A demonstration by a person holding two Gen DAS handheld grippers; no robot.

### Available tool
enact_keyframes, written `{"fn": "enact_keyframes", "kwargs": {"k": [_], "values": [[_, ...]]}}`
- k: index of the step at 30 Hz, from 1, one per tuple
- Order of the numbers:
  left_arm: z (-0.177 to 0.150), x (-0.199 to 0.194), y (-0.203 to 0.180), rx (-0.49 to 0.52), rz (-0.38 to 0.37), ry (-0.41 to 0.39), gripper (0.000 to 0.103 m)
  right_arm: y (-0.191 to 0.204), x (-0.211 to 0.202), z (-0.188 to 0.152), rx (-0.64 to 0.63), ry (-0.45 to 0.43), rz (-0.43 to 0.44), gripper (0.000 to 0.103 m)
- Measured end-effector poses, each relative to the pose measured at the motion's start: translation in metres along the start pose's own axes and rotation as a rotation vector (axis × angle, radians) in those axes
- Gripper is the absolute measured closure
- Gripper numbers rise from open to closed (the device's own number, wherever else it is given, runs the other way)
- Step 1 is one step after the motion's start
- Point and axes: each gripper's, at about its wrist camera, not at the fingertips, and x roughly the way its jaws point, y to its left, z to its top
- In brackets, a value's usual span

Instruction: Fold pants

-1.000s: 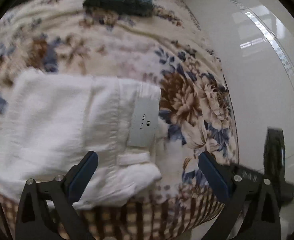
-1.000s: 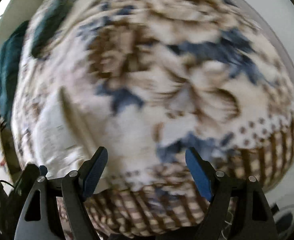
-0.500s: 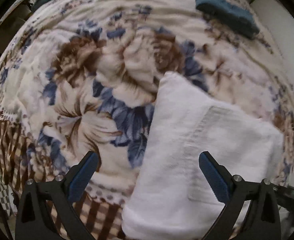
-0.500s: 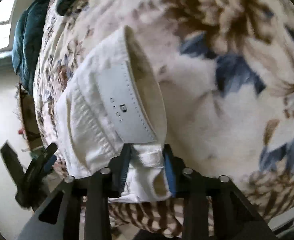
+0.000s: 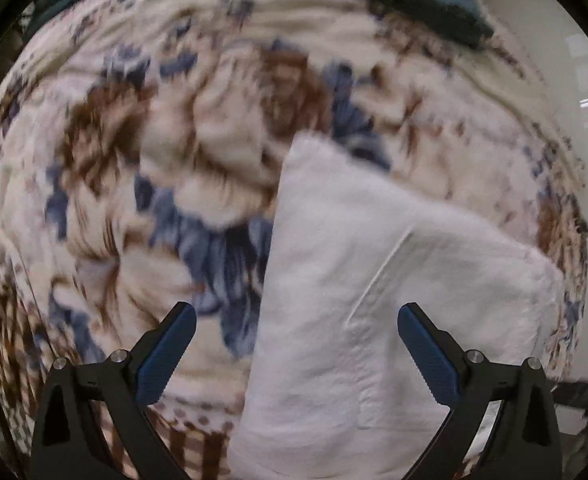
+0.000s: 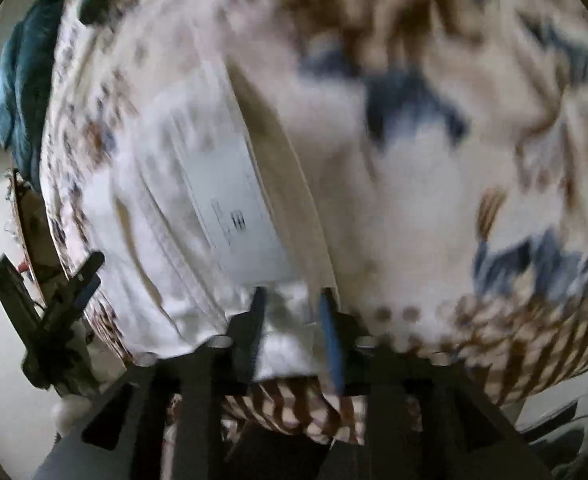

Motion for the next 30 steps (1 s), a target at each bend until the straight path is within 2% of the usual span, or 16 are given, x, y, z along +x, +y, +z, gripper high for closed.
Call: {"fn": "enact_keyframes", "kwargs": {"k": [2,4,7,9,11,12,13,16,17,19,20,21,23,25,28,30], "values": [[0.013,-0.005,0.0,0.005,-0.026,-0.022,0.0,0.005,-0.021,0.012,-0.008,-0.094,0.054,0.03],[0.025,-0.001,0.002,-0.004,-0.071,-0.009,0.0,0.006,-0.023,0.03,0.004,-0.122,0.094,0.029],[0.043,0.015,0.007,-0.006,-0.049,-0.004,0.0,0.002,0.005,0.057,0.076,-0.056,0.212,0.034],[0.042,0.019,0.012,-0.014,-0.027,0.001,0.0,0.015,0.025,0.063,0.087,-0.016,0.228,0.073],[0.046,0.022,0.022,-0.036,-0.026,0.006,0.0,0.037,0.015,0.063,-0.001,-0.042,0.134,0.094],[0.047,0.021,0.026,-0.048,-0.019,0.002,0.0,0.048,0.01,0.061,-0.05,-0.079,0.038,0.095],[0.048,0.019,0.034,-0.064,-0.004,-0.005,0.0,0.05,0.004,0.062,-0.08,-0.111,-0.086,0.094],[0.049,0.016,0.055,-0.11,0.032,-0.013,0.0,0.049,0.016,0.073,-0.026,-0.005,-0.126,0.087],[0.049,0.016,0.06,-0.12,0.053,-0.01,0.0,0.056,0.012,0.074,-0.039,0.011,-0.147,0.081],[0.05,0.014,0.068,-0.124,0.088,-0.016,0.0,0.088,-0.007,0.074,-0.115,-0.028,-0.266,0.067],[0.051,0.013,0.072,-0.116,0.134,-0.02,0.0,0.112,-0.018,0.073,-0.168,-0.071,-0.293,0.055],[0.051,0.012,0.075,-0.108,0.161,-0.024,0.0,0.138,-0.019,0.077,-0.207,-0.076,-0.288,0.036],[0.051,0.012,0.084,-0.094,0.216,-0.031,0.0,0.193,0.005,0.078,-0.309,-0.008,-0.291,0.018],[0.05,0.015,0.094,-0.1,0.241,-0.025,0.0,0.232,0.037,0.085,-0.396,0.06,-0.328,0.019],[0.049,0.027,0.117,-0.16,0.186,0.027,0.0,0.283,0.069,0.071,-0.592,0.153,-0.46,0.021],[0.052,0.033,0.128,-0.205,0.126,0.047,0.0,0.289,0.06,0.061,-0.671,0.108,-0.582,0.021]]}}
